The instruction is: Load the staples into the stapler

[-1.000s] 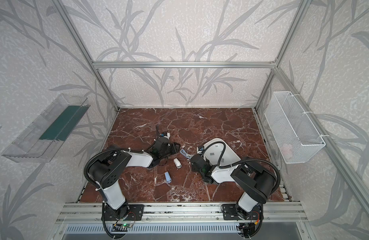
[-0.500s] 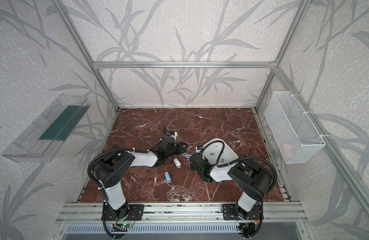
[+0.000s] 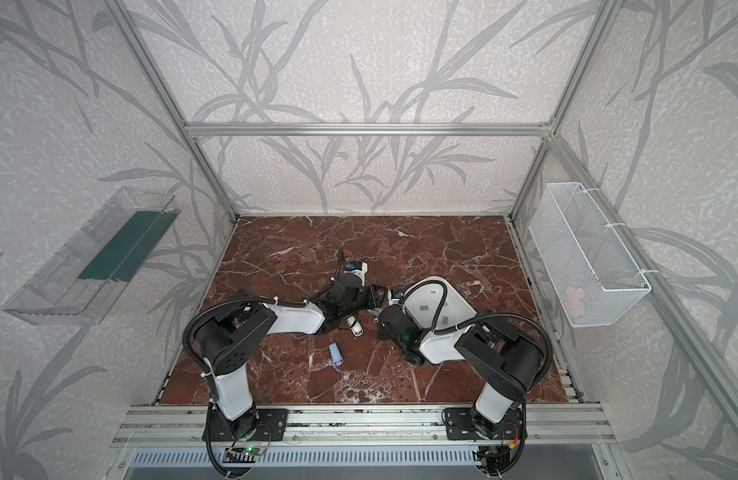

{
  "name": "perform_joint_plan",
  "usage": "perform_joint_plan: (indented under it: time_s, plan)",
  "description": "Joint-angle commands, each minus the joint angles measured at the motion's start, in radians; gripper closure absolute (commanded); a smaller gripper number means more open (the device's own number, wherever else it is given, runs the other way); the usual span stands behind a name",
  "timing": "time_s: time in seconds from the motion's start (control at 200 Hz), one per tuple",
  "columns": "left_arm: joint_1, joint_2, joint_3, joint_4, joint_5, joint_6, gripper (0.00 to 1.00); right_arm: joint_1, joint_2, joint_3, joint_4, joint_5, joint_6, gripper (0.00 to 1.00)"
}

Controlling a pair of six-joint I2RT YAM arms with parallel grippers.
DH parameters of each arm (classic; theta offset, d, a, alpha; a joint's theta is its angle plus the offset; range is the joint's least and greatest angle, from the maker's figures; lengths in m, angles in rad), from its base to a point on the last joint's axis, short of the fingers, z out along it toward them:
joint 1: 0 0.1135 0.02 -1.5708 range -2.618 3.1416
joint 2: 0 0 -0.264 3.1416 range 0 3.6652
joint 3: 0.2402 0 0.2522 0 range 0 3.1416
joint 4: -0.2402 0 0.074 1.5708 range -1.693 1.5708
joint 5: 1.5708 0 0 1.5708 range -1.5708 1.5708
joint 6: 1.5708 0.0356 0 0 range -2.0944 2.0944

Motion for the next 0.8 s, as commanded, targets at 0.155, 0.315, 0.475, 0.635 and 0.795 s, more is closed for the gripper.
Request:
perform_joint_plan:
  time_s: [0.155,0.315,0.475,0.635,0.795]
  plan:
    - [0.024,-0.040,-0.019,-0.014,-0.071,0.017,0.50,0.000,-0.089,-0.051,-0.031,0.051,-0.014,0.91]
    - [0.056,-0.110,-0.064,-0.047,-0.106,0.040,0.49,-0.020,-0.145,-0.081,-0.100,0.131,-0.003,0.90]
    - [0.049,-0.195,-0.123,-0.078,-0.169,0.042,0.47,-0.064,-0.107,-0.073,-0.070,0.118,-0.033,0.89]
    - [0.001,-0.274,-0.205,-0.102,-0.259,-0.021,0.43,-0.107,-0.044,-0.025,-0.057,0.124,-0.067,0.89]
    - [-0.036,-0.316,-0.283,-0.038,-0.293,-0.096,0.43,-0.152,0.005,-0.005,-0.037,0.115,-0.074,0.90]
